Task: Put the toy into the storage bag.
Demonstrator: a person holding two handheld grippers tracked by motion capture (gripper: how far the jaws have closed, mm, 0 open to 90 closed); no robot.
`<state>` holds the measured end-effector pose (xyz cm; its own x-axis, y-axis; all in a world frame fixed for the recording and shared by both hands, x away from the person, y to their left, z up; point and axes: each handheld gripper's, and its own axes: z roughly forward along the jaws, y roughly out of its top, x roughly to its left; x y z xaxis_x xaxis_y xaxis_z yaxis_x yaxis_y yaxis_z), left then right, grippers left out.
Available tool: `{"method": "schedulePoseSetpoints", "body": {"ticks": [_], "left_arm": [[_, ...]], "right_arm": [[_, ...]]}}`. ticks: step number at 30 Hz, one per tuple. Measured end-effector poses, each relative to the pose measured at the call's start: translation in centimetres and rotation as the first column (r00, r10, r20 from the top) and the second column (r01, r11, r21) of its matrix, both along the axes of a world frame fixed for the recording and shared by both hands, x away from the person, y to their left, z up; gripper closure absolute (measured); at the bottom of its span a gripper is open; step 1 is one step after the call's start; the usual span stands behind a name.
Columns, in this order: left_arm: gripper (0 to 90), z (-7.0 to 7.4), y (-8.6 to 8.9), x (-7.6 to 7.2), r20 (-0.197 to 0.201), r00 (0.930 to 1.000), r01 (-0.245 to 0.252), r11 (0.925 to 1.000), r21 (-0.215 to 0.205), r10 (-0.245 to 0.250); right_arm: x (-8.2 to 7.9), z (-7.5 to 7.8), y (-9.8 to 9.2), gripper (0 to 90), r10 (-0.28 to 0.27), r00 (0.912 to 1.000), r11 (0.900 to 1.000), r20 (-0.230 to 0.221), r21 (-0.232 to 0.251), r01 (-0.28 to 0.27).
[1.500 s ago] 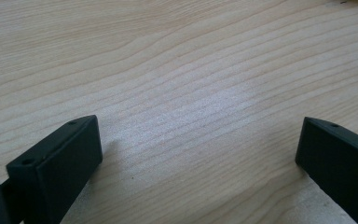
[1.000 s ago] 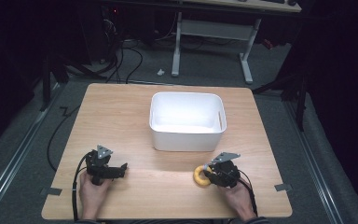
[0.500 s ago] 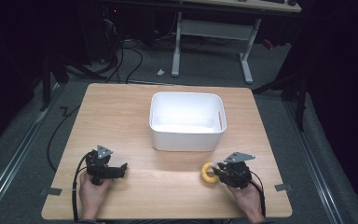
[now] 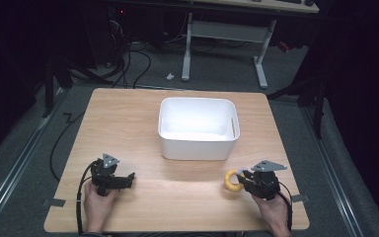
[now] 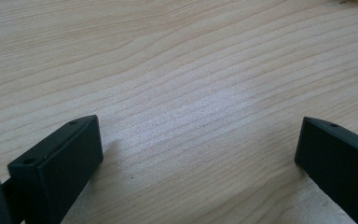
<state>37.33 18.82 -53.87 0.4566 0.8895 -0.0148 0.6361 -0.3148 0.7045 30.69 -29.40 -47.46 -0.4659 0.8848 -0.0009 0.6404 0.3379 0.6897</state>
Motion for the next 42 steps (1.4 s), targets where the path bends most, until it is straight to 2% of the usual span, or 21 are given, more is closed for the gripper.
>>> {"method": "schedulePoseSetpoints", "body": {"ticks": [8,22,34,42], "left_arm": [[0.8,0.0,0.0,0.0,0.0,1.0,0.0,1.0,0.0,0.0],[0.8,0.0,0.0,0.0,0.0,1.0,0.0,1.0,0.0,0.0],[0.9,0.0,0.0,0.0,0.0,1.0,0.0,1.0,0.0,0.0],[0.9,0.0,0.0,0.0,0.0,1.0,0.0,1.0,0.0,0.0]], "right_arm": [[-0.3,1.2,-1.4,68.8,-0.035,0.9992,0.999,0.016,0.013,0.035],[-0.2,3.0,-2.3,68.8,-0.052,0.9976,0.998,0.046,0.05,0.05],[0.4,6.0,-2.9,68.8,-0.051,0.9945,0.995,0.091,0.094,0.043],[1.2,7.6,-2.8,68.8,-0.046,0.993,0.995,0.108,0.095,0.036]]}}
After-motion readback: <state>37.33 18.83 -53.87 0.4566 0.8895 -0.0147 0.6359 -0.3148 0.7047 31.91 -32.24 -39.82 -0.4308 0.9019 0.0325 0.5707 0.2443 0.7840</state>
